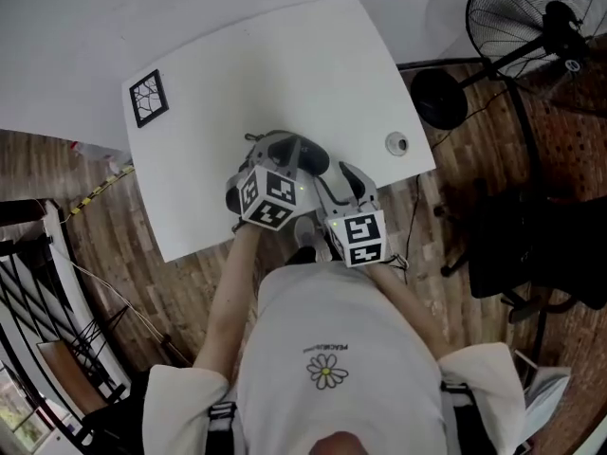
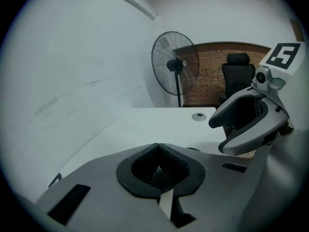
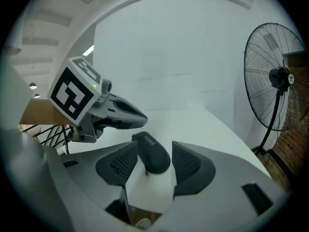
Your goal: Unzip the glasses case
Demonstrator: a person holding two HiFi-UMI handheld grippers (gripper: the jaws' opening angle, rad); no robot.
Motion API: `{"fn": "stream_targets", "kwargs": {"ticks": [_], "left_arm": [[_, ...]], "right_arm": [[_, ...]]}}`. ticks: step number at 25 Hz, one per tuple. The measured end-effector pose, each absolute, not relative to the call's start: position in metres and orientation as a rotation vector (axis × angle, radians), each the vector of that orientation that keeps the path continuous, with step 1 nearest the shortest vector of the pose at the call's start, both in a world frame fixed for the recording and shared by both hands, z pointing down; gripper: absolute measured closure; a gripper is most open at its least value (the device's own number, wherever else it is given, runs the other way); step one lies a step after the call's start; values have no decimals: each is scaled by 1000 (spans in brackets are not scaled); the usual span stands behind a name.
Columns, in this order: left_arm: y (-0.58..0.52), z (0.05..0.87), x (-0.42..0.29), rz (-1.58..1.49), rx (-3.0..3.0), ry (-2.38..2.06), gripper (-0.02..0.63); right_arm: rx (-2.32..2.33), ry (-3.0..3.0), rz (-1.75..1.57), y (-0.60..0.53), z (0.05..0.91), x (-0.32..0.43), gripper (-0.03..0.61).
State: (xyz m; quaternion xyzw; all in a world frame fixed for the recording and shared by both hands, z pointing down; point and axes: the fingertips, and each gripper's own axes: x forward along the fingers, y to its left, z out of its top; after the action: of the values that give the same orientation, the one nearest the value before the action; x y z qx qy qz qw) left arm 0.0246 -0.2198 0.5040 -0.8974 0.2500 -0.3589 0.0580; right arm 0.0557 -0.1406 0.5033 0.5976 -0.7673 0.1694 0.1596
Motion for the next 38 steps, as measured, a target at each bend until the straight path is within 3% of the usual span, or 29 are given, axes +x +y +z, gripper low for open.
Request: {"fn": "stream_targets", "kwargs": {"ticks": [9, 21, 38], "left_arm": [[-204, 555, 38, -1298, -2701, 586, 603], [-205, 562, 41, -1316, -2827, 626, 603], [-203, 562, 40, -1290, -2855, 703, 603]], "right_arm": [[1685, -2033, 755, -131, 563, 48, 388], [1658, -1906, 857, -137, 601, 36, 390], [1704, -1846, 1001, -141, 610, 37, 540]]}}
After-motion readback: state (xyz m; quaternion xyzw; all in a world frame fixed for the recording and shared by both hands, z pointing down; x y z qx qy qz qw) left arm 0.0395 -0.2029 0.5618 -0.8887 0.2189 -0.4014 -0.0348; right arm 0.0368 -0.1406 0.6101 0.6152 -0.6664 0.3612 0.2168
